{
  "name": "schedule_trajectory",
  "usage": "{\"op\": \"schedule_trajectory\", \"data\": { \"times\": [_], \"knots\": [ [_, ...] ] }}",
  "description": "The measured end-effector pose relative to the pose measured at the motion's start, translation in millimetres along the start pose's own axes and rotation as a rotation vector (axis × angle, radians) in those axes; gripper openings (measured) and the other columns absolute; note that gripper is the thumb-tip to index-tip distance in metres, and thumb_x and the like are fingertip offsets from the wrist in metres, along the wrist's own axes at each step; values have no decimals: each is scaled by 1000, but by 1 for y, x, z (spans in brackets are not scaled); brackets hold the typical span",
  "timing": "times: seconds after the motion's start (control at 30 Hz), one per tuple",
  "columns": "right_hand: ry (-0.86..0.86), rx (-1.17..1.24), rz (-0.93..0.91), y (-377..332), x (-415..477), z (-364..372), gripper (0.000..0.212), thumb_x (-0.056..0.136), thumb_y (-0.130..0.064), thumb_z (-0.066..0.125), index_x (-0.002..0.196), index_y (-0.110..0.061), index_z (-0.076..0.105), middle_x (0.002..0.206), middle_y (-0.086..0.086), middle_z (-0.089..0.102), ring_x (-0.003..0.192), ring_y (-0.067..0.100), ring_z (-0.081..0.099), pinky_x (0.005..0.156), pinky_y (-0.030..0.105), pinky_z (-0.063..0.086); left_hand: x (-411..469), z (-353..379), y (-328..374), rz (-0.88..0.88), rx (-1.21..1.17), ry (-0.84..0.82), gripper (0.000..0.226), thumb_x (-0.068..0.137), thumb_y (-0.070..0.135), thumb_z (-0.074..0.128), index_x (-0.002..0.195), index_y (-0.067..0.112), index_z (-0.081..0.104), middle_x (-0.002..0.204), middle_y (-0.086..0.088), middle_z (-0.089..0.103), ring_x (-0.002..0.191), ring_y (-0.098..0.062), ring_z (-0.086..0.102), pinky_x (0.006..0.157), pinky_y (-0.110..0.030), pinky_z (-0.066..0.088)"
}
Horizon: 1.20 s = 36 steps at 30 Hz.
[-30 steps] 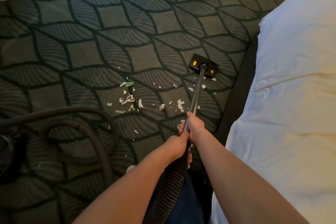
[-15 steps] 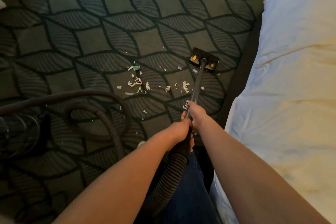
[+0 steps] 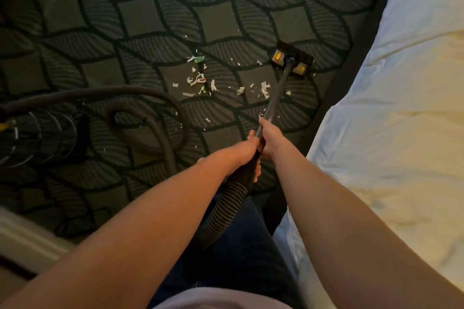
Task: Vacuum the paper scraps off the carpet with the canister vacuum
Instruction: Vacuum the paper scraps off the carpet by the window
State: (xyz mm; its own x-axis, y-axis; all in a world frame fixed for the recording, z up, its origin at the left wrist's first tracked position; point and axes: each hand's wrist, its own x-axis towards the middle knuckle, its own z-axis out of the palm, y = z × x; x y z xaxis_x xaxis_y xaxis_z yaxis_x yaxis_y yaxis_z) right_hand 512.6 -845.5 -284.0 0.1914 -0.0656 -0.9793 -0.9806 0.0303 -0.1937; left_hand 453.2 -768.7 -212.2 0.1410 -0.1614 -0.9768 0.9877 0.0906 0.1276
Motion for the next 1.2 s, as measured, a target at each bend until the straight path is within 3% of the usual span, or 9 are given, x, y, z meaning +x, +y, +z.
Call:
{"op": "schedule_trajectory", "data": {
  "times": [0.1,0.23,0.4,0.67,0.77,0.83,0.93,1.2],
  "knots": [
    [-32,62,-4,0,-4,-10,48,97,-35,57,138,-12,48,103,11,60,85,20,61,68,32,52,2,10,3,-6,17,41,71,94,68,21,83,7,55,58,-7,54,43,-18,52,43,-25,46],
    [-24,55,-6,-8,-12,-23,44,98,-35,56,135,-11,50,104,12,60,87,21,61,80,34,53,-2,30,8,14,13,72,71,95,66,21,87,6,55,57,-7,53,37,-16,51,38,-22,44],
    [65,-7,-47,-13,-21,-24,46,95,-35,56,133,-9,51,105,12,61,81,20,60,63,30,49,-13,41,13,29,-1,81,68,98,61,22,81,4,54,53,-9,51,32,-17,49,35,-20,43],
    [71,-21,-5,30,-36,-3,45,98,-30,53,136,-7,46,100,13,58,89,24,60,58,29,48,-28,14,-26,15,83,86,71,98,62,19,75,5,55,49,-8,51,32,-17,50,37,-21,43],
    [101,11,-24,37,-39,5,45,97,-31,54,134,-7,49,107,14,61,77,20,59,57,29,47,-33,3,-31,30,80,71,68,99,61,22,84,3,56,52,-9,51,33,-17,50,37,-21,44],
    [115,8,-31,48,-45,17,46,97,-31,54,134,-6,49,110,14,62,80,21,60,58,29,48,-38,-12,-40,34,105,51,68,99,60,22,95,2,57,51,-9,51,33,-17,50,36,-21,44],
    [127,29,-19,84,-52,44,46,97,-30,53,134,-3,48,98,14,60,79,23,60,56,30,48,-46,-42,-70,3,123,32,66,99,60,22,92,4,54,55,-8,50,34,-16,49,36,-21,43],
    [133,135,-57,135,-69,96,46,95,-31,54,134,-5,52,108,16,64,87,27,63,82,41,56,-61,-100,-108,26,208,17,68,99,60,19,79,4,53,54,-9,51,39,-18,50,38,-22,43]
  ]
}}
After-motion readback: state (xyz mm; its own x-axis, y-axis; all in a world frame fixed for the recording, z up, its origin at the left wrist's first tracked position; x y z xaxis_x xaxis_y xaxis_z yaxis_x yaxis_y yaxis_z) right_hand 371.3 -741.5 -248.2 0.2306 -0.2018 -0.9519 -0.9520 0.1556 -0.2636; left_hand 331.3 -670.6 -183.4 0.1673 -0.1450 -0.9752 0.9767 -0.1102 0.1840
